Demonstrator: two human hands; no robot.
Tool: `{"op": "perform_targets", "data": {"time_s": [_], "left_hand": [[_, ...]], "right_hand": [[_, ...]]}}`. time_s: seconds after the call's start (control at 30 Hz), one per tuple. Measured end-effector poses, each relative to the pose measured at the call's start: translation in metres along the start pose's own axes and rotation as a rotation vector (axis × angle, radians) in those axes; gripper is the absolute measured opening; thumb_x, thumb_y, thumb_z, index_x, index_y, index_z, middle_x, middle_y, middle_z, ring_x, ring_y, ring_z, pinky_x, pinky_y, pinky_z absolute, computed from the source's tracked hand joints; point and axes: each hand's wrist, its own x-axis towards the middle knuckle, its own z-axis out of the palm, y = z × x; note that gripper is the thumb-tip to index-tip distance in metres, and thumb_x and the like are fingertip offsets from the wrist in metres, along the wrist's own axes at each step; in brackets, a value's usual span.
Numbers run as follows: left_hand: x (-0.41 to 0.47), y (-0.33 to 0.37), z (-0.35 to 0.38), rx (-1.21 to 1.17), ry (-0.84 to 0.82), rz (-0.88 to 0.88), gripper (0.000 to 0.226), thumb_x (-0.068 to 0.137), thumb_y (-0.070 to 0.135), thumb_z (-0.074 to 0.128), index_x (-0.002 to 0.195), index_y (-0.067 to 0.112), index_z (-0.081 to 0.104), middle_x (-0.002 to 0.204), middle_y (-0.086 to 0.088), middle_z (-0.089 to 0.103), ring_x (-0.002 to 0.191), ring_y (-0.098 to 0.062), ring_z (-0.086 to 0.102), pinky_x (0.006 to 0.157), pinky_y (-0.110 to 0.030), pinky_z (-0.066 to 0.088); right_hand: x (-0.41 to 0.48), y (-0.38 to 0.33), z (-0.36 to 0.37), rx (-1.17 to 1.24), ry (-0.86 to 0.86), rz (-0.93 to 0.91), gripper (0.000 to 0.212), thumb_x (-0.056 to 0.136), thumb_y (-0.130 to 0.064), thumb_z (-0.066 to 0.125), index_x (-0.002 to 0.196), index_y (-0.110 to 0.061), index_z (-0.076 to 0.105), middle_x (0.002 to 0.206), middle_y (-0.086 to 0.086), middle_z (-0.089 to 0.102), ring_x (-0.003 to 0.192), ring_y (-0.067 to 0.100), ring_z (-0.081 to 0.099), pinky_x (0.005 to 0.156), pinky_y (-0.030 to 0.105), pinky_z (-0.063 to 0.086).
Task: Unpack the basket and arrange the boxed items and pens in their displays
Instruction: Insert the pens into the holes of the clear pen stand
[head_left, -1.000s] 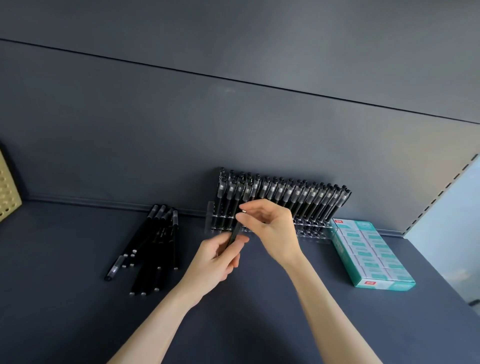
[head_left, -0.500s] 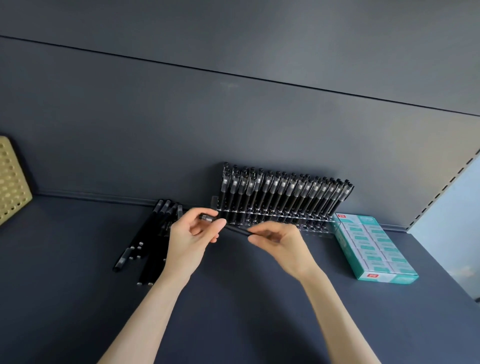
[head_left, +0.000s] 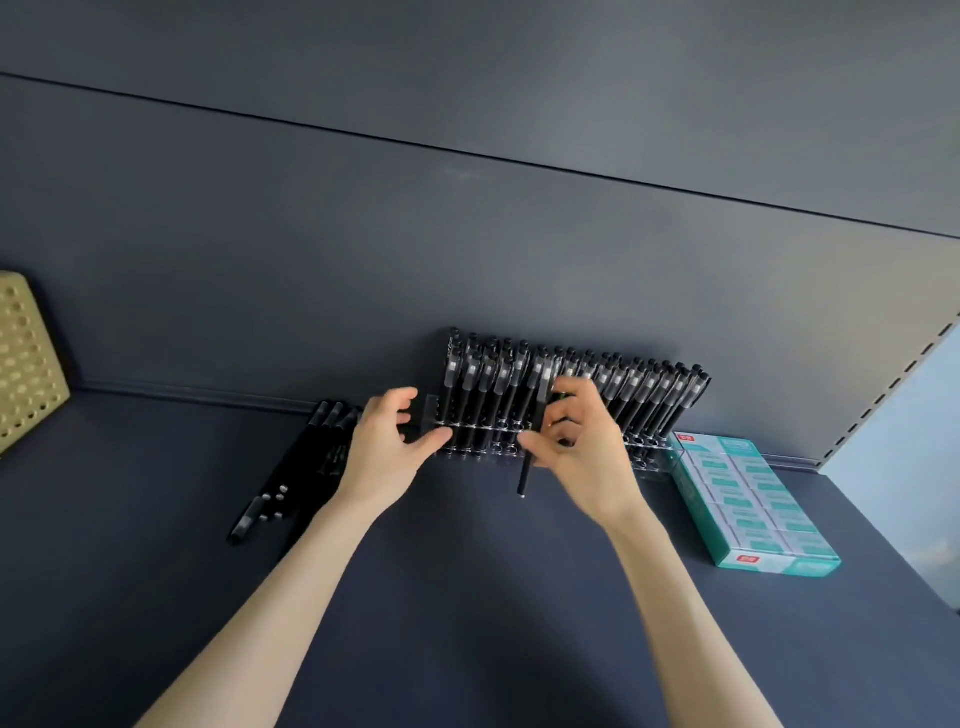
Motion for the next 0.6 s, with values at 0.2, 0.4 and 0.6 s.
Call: {"op": "perform_targets", "data": {"time_s": [0.2,0.4,0.6], "left_hand": [[0.014,-0.005,0.014,0.058,-0.069,0.022,0.057,0.081,0.026,0.074,0.129,0.003,0.054,0.123,-0.013,0.062,0.115,-0.026,0.058,0.099,-0.043,0.046],[0.013,-0.009,0.017,-0.039,-0.020,0.011,0.052,0.083,0.019,0.073,0.128,0.002,0.057,0.122,-0.015,0.064,0.113,-0.024,0.060,0.099,-0.039,0.048],[0.013,-0.011,0.018,-0.046,-0.008,0.018,0.050,0.083,0.019,0.073,0.127,0.002,0.058,0.115,-0.016,0.067,0.111,-0.024,0.062,0.098,-0.039,0.048]], "right_hand": [[0.024,-0.015,-0.004,0.021,0.117,-0.134,0.093,0.080,-0.001,0.068,0.126,-0.067,0.022,0.085,-0.008,0.051,0.064,0.026,0.060,0.064,0.040,0.058],[0.033,-0.010,0.009,0.050,0.291,-0.200,0.066,0.087,-0.008,0.064,0.111,-0.063,0.036,0.078,-0.005,0.054,0.073,0.022,0.063,0.073,0.044,0.055],[0.038,0.002,0.019,-0.010,0.380,-0.274,0.050,0.086,-0.011,0.066,0.116,-0.041,0.042,0.077,-0.007,0.057,0.066,0.008,0.058,0.064,0.008,0.043]]}}
